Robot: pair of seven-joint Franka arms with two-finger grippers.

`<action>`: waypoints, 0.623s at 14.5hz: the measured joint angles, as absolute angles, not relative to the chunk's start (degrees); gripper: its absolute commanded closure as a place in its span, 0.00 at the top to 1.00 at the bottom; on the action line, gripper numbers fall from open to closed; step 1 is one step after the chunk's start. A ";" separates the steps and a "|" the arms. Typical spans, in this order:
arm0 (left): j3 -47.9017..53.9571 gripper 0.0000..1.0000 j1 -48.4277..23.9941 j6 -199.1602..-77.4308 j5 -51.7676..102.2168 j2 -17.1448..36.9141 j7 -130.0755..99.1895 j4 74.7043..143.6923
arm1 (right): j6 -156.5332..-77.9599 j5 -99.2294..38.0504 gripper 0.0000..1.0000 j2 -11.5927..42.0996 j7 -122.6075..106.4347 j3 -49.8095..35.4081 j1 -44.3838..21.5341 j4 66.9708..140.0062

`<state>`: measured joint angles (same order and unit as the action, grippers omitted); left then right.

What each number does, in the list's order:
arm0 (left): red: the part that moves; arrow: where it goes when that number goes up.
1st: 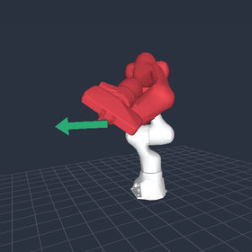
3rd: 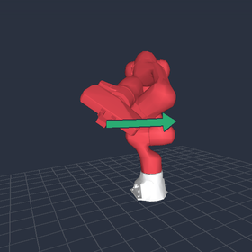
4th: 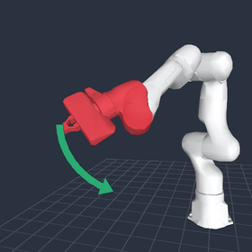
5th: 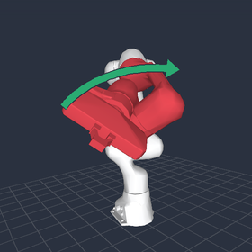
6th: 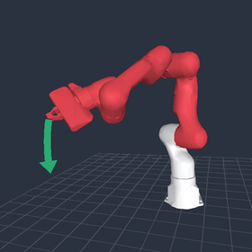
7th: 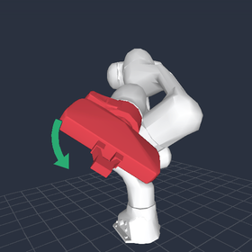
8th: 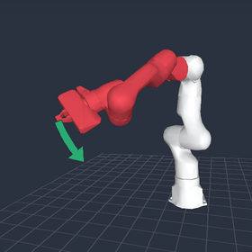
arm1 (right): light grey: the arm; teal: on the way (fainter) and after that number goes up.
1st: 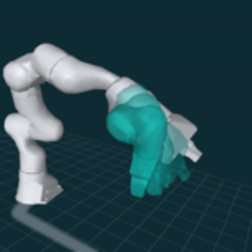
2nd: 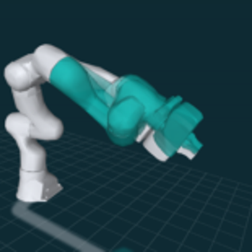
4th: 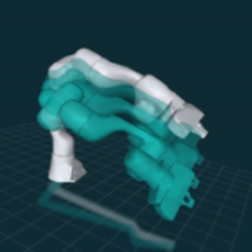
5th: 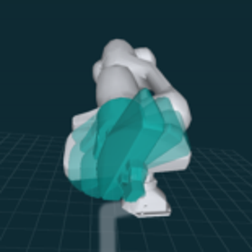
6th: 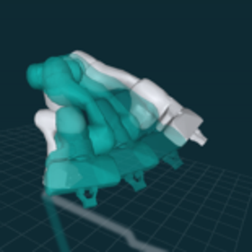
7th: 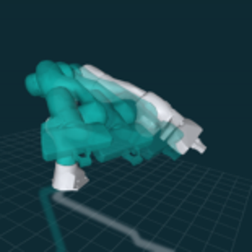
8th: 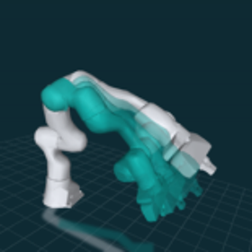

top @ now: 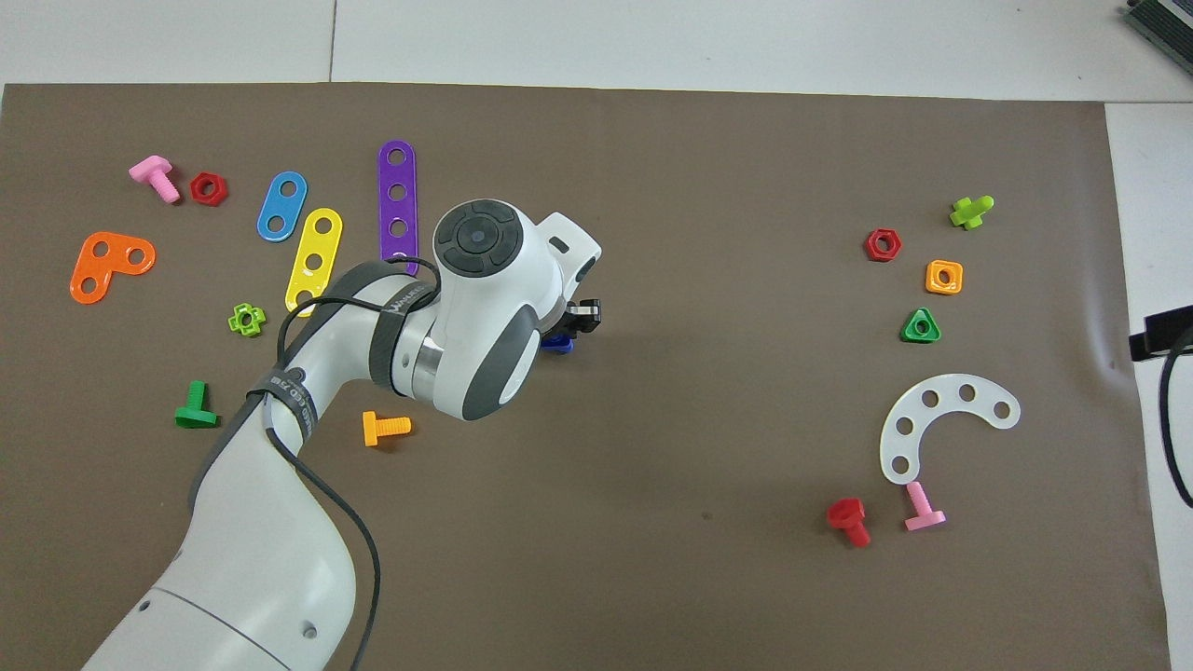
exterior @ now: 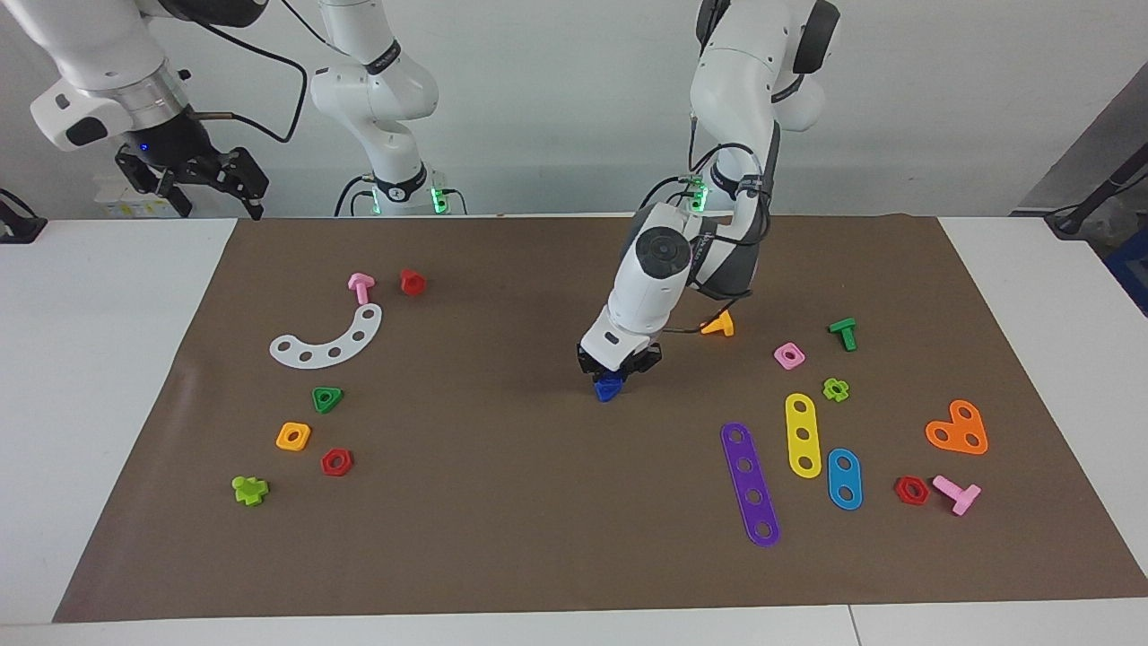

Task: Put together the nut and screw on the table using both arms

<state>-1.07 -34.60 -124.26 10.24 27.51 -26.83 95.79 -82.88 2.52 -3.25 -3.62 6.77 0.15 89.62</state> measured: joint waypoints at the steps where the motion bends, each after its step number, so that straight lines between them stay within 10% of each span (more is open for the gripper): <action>1: -1.10 0.07 -34.75 -124.87 10.24 27.56 -26.84 96.32 | -82.88 2.52 1.00 -3.28 -3.62 6.76 0.15 89.68; 4: -1.21 0.92 -35.25 -127.06 10.23 27.50 -26.84 97.78 | -82.88 2.52 1.00 -3.35 -3.62 6.76 0.15 89.78; 9: -1.55 1.00 -35.50 -127.21 10.23 27.54 -26.88 97.58 | -82.88 2.52 1.00 -3.37 -3.62 6.76 0.15 89.91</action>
